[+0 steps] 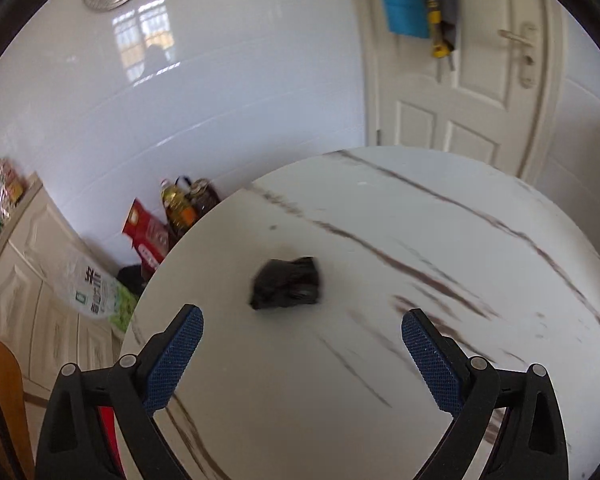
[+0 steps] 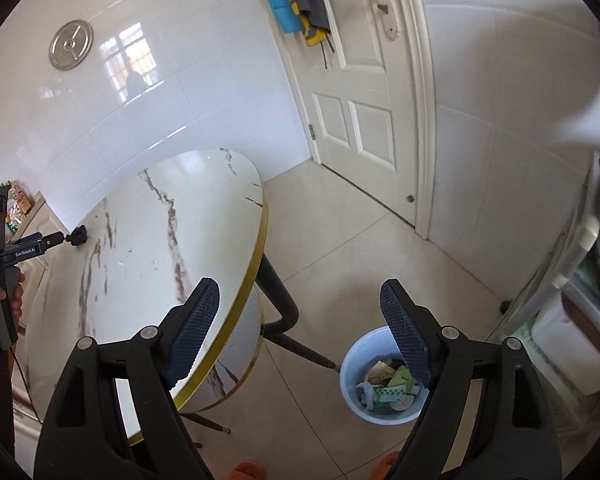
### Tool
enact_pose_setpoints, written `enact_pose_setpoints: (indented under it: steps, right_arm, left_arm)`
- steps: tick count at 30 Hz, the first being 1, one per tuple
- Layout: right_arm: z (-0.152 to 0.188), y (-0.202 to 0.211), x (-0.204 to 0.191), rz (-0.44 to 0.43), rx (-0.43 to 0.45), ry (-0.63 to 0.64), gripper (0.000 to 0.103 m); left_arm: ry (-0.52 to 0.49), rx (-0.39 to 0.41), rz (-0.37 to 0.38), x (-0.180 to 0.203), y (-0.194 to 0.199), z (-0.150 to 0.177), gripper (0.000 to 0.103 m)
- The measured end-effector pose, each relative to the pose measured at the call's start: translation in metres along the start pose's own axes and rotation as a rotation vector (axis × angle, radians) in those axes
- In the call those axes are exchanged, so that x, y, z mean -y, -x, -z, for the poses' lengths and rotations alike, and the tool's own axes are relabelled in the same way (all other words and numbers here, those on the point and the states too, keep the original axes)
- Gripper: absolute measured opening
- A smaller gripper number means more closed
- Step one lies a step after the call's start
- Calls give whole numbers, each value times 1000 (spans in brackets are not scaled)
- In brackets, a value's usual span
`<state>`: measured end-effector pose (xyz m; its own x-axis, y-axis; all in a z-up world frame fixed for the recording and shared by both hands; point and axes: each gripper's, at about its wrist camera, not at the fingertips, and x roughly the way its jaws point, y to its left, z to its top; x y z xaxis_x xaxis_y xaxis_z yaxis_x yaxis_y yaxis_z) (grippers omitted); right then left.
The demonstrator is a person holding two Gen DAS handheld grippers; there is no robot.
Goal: Collect trash
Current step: 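Grasp the black plastic bag on the table with the left gripper, then carry the black bag over the blue bucket and open the left gripper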
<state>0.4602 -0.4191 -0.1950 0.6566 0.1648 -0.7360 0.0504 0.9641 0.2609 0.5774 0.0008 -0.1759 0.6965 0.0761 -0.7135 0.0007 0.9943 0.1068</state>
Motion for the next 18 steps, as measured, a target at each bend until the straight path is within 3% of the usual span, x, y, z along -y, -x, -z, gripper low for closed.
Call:
enact_pose_setpoints:
  steps: [7,8,9,10,12,18]
  right_arm:
    - [5,-42,12,43,-77,-21,82]
    - [6,-46,15,47,-85,-27,82]
    - [6,-49,17,51,-89,-30,82]
    - [7,-53,20,52,-98,-34,82]
    - [9,-58,26,53,-109,-42,82]
    - [19,-59,51,51,-123,-75,82]
  left_arm:
    - [4,-61,38,-23,-46,-8,95]
    - [-4,-67,42,-20,-52,-9,92]
    - [-9,-78,52,-26,-60,-18,79]
    - [-13,-95,65,-30,-65,-22,74]
    - [5,-90,101,-29,-69,-27,45]
    - [-17,-76,86,-21,-54,-41,40]
